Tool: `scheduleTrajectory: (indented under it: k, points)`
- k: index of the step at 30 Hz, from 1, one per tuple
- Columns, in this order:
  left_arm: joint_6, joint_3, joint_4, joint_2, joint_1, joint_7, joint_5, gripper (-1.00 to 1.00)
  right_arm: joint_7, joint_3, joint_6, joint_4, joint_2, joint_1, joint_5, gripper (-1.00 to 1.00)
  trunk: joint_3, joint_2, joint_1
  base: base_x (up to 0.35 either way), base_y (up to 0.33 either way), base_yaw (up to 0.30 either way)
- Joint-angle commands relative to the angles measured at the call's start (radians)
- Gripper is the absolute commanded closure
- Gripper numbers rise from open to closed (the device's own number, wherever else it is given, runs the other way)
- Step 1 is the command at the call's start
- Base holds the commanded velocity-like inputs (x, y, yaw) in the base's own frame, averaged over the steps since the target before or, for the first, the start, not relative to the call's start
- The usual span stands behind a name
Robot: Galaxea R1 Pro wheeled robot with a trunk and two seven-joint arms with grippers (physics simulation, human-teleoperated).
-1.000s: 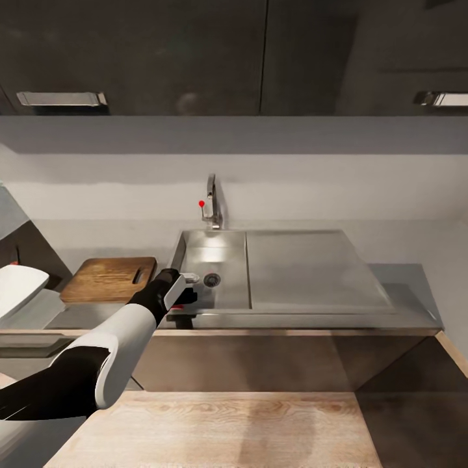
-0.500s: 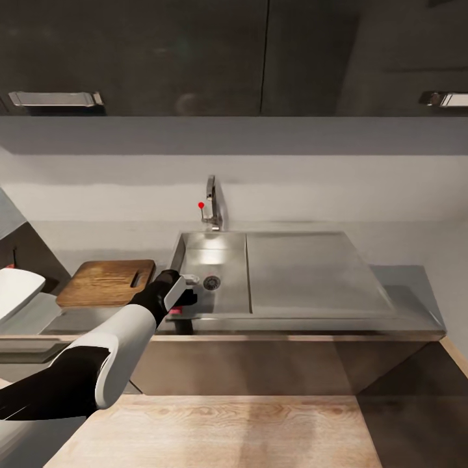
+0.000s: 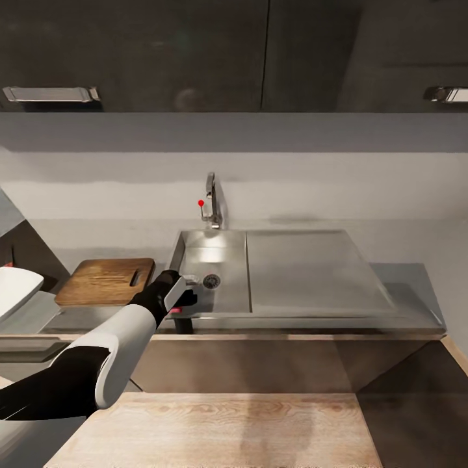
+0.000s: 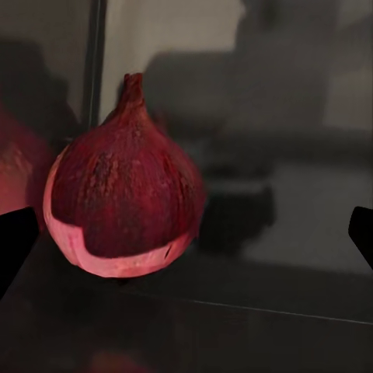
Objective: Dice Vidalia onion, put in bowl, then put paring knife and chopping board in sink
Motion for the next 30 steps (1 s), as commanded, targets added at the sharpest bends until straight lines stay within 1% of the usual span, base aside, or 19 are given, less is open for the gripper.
scheduleTrajectory:
  k: [1, 16, 30]
  points:
    - [0.003, -0.001, -0.002, 0.0, 0.0, 0.008, 0.011, -1.0, 0.002, -0.002, -0.002, -0.001, 0.001, 0.0, 0.01, -1.0, -0.003, -0.002, 0.001, 0.0, 0.0, 0.0]
    - [0.003, -0.001, -0.006, 0.0, 0.0, 0.01, 0.01, -1.0, 0.002, -0.002, -0.002, -0.001, 0.001, 0.0, 0.01, -1.0, -0.022, -0.002, 0.001, 0.0, 0.0, 0.0]
    - [0.003, -0.001, -0.004, 0.001, 0.0, 0.011, 0.01, -1.0, 0.002, -0.002, -0.002, -0.001, 0.001, 0.0, 0.01, -1.0, -0.023, -0.002, 0.001, 0.0, 0.0, 0.0]
